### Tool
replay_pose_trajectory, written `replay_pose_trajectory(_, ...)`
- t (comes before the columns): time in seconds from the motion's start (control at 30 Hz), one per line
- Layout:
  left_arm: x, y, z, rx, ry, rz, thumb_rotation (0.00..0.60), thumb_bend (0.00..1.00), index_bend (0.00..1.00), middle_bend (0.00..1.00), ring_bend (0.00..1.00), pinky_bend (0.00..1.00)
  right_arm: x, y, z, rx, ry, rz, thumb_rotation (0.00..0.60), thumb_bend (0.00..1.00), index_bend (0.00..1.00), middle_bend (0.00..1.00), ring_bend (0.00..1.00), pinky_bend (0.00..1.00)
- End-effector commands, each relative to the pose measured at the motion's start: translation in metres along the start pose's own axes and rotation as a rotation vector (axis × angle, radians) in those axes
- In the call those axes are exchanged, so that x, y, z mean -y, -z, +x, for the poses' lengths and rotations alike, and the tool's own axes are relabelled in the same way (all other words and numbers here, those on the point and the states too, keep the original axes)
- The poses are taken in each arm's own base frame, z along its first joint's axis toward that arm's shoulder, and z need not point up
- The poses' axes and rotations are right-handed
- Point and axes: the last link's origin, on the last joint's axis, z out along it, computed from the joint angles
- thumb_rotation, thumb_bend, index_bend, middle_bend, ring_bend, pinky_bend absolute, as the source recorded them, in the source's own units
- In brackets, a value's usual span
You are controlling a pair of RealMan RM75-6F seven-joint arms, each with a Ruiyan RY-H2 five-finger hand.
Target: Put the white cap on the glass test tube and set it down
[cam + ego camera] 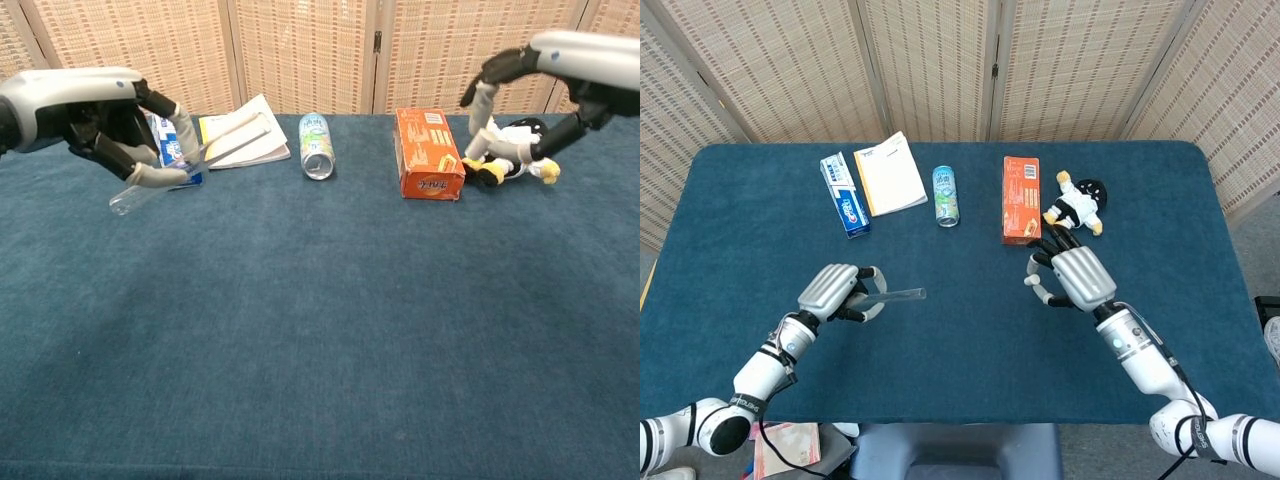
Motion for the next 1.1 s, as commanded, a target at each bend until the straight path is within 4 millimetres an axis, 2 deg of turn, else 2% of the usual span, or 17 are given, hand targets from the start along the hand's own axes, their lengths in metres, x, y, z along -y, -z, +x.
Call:
replay_pose_trajectory(0.03,-0.008,-0.009,0.003,-0.018,0.033,-0.033,0.6,0.34,0.58,1.0,1.0,1.0,0.017,-0.011,0.021,-0.043,-0.053,0.047,0.6,0.57,0.64,0.24,0.01,0.02)
replay_pose_trajectory(0.27,-0.02,-0.025,-0.001,-0.019,0.099,-0.076,0.6,0.34,0.58,1.0,1.0,1.0,0.043,-0.025,0.039,-0.066,-0.128,0.117,0.6,0.57,0.64,0.24,0.01,0.02)
replay_pose_trajectory(0.57,-0.033,-0.035,-0.009,-0.006,0.159,-0.103,0.6,0.35,0.58,1.0,1.0,1.0,0.071,-0.035,0.039,-0.075,-0.176,0.189,0.6,0.57,0.64,0.25,0.01,0.02)
replay_pose_trajectory(1.1,-0.034,-0.038,-0.014,0.002,0.202,-0.098,0.6,0.35,0.58,1.0,1.0,1.0,0.082,-0.032,0.034,-0.058,-0.204,0.228,0.6,0.57,0.64,0.25,0.02,0.02)
